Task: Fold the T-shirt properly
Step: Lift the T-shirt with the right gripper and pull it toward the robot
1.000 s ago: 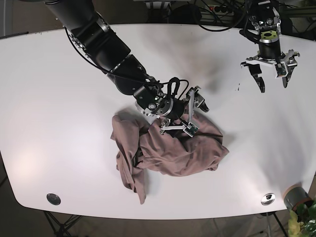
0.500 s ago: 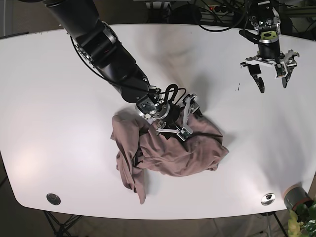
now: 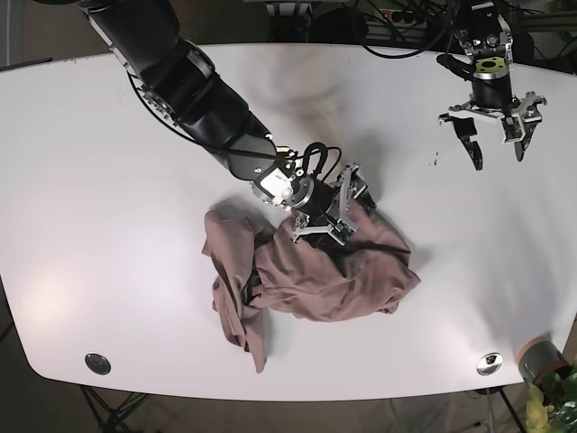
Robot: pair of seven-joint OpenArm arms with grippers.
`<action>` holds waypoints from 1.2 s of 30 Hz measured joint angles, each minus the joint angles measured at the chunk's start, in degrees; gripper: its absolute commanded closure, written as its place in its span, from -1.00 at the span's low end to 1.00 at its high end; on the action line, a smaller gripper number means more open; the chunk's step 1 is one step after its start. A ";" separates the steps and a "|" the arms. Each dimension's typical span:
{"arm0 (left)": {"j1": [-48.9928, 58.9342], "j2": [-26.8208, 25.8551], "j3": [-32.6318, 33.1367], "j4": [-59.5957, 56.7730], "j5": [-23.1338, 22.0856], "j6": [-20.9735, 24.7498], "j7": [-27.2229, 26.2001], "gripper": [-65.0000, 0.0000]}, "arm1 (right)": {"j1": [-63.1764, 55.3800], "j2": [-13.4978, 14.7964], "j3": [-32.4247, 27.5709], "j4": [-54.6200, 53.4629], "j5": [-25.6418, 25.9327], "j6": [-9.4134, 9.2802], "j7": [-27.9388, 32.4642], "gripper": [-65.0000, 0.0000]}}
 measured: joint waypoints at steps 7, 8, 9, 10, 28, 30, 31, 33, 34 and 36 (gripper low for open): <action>-0.02 -0.02 -0.02 -1.29 0.00 0.02 0.15 -0.31 | -0.15 -0.22 -0.02 0.11 0.20 -1.86 0.09 0.84; -0.02 0.00 -0.02 -1.27 0.00 0.02 0.17 -0.31 | -0.17 -0.26 0.00 0.09 0.22 -2.49 0.09 0.93; -0.04 0.00 -0.02 -1.27 0.02 0.02 0.15 -0.31 | -0.20 -0.28 -0.02 0.15 0.17 -3.45 -0.09 0.95; -0.04 0.02 -0.02 -1.29 0.00 -0.02 0.15 -0.31 | -0.22 -0.28 -0.02 0.22 0.24 -5.07 -0.28 0.93; -1.18 -0.17 0.22 -3.37 0.02 -0.15 -0.24 -0.31 | -7.58 11.04 16.79 46.01 0.61 -7.34 -29.05 0.92; -1.16 -0.09 0.22 -4.39 0.00 -0.02 -0.13 -0.31 | -7.43 11.04 19.34 50.12 0.76 -7.06 -30.05 0.92; -1.11 -0.02 0.22 -5.07 0.00 -0.15 0.11 -0.31 | -7.43 11.21 20.55 51.82 0.85 -6.29 -30.67 0.92; -0.92 -0.04 0.66 -5.70 0.02 0.07 0.50 -0.31 | -7.15 11.32 23.28 54.97 0.57 -4.17 -32.24 0.92; -0.81 -0.09 1.31 -5.73 0.02 0.22 0.39 -0.31 | -7.26 11.34 24.94 56.19 0.57 -3.08 -32.79 0.92; -0.83 -0.15 2.29 -5.73 0.02 -0.04 0.37 -0.31 | -6.49 11.41 27.30 57.92 0.66 -1.99 -32.92 0.92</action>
